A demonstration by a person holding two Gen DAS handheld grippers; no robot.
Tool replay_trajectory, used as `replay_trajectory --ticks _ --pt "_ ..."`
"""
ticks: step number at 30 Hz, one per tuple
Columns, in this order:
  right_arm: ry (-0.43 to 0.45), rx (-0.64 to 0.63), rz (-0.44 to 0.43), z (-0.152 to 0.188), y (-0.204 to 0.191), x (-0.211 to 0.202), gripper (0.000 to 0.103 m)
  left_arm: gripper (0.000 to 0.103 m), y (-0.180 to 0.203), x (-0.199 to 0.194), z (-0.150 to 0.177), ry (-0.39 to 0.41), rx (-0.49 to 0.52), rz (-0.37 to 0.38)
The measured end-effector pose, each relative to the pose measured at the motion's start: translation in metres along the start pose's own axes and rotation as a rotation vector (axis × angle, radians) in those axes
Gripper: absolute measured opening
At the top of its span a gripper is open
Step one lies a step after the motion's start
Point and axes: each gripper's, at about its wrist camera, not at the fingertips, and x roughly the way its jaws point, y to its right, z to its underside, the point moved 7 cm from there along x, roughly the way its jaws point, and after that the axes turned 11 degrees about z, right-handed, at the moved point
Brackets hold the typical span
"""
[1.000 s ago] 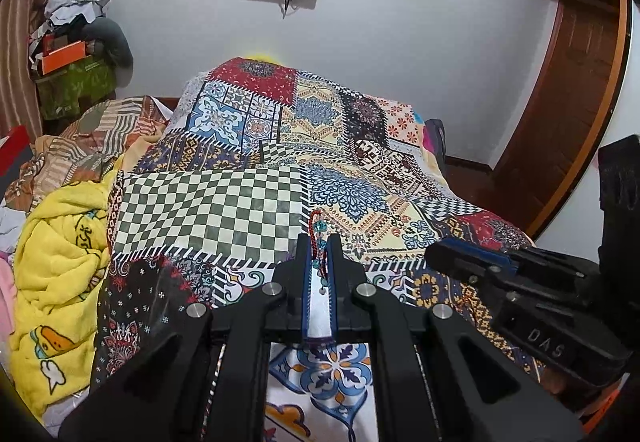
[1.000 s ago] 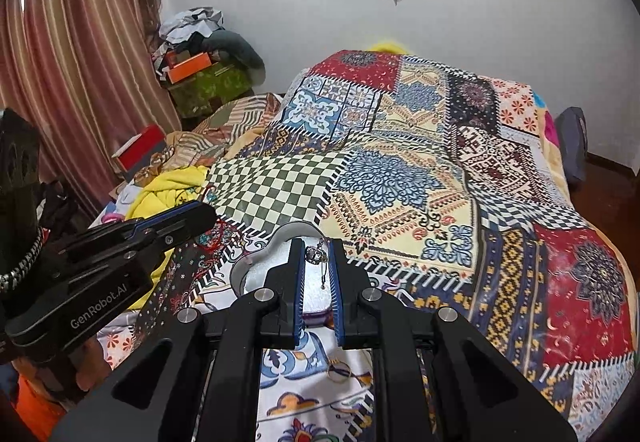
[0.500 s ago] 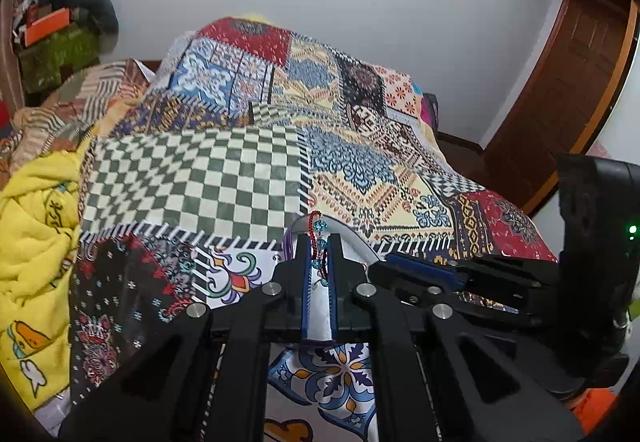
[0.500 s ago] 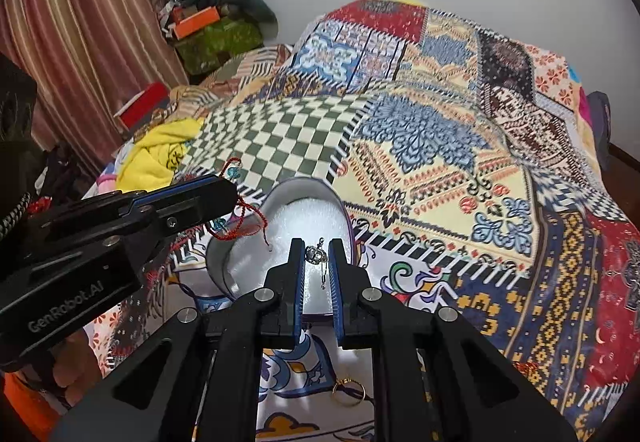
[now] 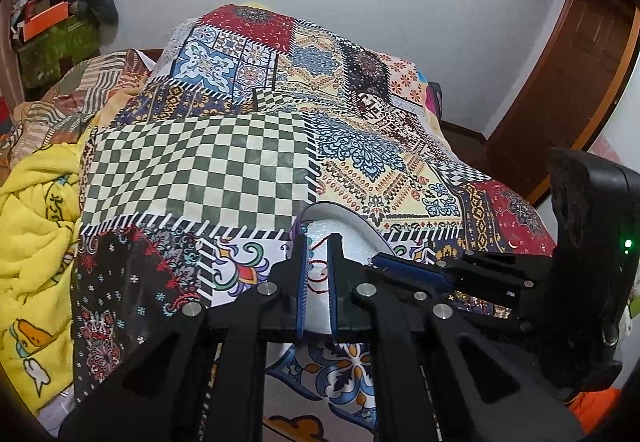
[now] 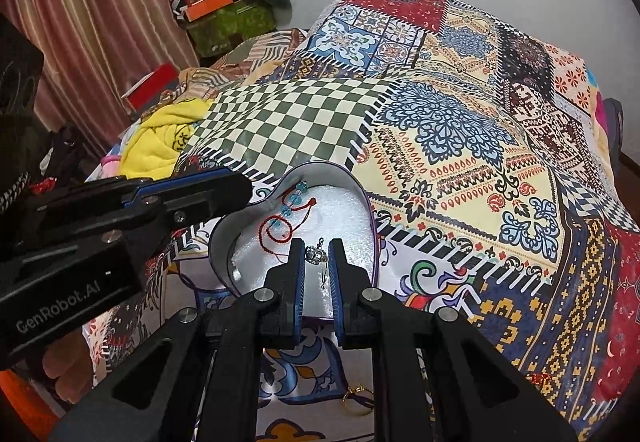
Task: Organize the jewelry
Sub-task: 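Carry both earrings over the heart tin and open both grippers inside it, then lift both grippers from the tin and move toward the remaining jewelry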
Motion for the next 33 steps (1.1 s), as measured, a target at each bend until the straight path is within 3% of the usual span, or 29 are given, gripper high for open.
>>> replay_trajectory --ticks 2,6,7,15,18,33 --pt "-0.008 -0.006 0.009 0.000 0.000 0.002 0.013 0.006 0.001 -0.004 0.000 0.003 0.014 -0.016" --pt "-0.008 -0.003 0.017 0.001 0.001 0.000 0.037 0.019 0.002 -0.013 -0.002 0.018 0.036 -0.048" --pt "0.001 -0.004 0.019 0.000 0.001 -0.002 0.038 0.024 0.002 -0.016 -0.003 0.024 0.041 -0.056" --pt "0.045 -0.006 0.070 -0.002 0.009 -0.025 0.039 0.030 0.012 -0.040 -0.007 0.061 0.087 -0.098" --pt "0.061 0.006 0.082 -0.002 0.014 -0.037 0.039 0.037 0.020 -0.049 -0.008 0.073 0.106 -0.107" --pt "0.112 0.087 0.173 0.018 0.059 -0.097 0.039 0.040 0.057 -0.062 0.013 0.044 0.138 -0.097"
